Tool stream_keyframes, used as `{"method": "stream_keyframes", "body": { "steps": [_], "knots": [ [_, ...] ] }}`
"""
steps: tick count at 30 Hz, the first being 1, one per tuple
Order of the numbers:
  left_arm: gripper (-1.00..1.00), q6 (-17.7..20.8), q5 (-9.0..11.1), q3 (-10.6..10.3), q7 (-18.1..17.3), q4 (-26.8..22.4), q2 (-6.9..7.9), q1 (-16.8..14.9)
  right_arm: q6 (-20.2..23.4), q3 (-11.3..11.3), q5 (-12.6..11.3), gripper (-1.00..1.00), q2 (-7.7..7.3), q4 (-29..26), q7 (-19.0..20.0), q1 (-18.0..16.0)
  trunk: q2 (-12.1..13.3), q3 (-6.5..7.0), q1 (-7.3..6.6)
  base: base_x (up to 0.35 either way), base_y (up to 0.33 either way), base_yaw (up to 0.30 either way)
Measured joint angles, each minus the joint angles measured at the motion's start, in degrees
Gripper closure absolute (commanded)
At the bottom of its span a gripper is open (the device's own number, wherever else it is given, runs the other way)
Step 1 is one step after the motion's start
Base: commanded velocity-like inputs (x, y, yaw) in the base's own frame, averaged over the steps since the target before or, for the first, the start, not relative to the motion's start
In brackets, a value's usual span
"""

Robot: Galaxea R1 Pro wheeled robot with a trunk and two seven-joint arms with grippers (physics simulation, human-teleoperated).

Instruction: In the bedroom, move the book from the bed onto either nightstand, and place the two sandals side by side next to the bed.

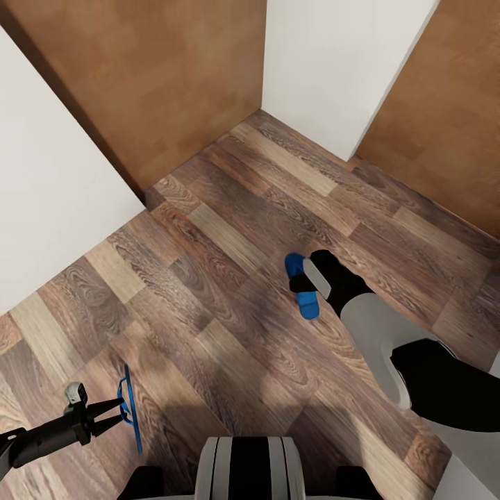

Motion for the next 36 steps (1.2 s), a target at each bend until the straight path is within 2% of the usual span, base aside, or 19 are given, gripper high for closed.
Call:
{"method": "stream_keyframes", "body": {
  "steps": [36],
  "knots": [
    [1.00,0.00,-0.05,0.00,0.09,0.02,0.00,0.00,-0.15,-0.13,-0.34,1.00,0.14,0.02,-0.28,0.09,0.48,7.98,-0.93,0.000,0.000,0.000]
  ]
}}
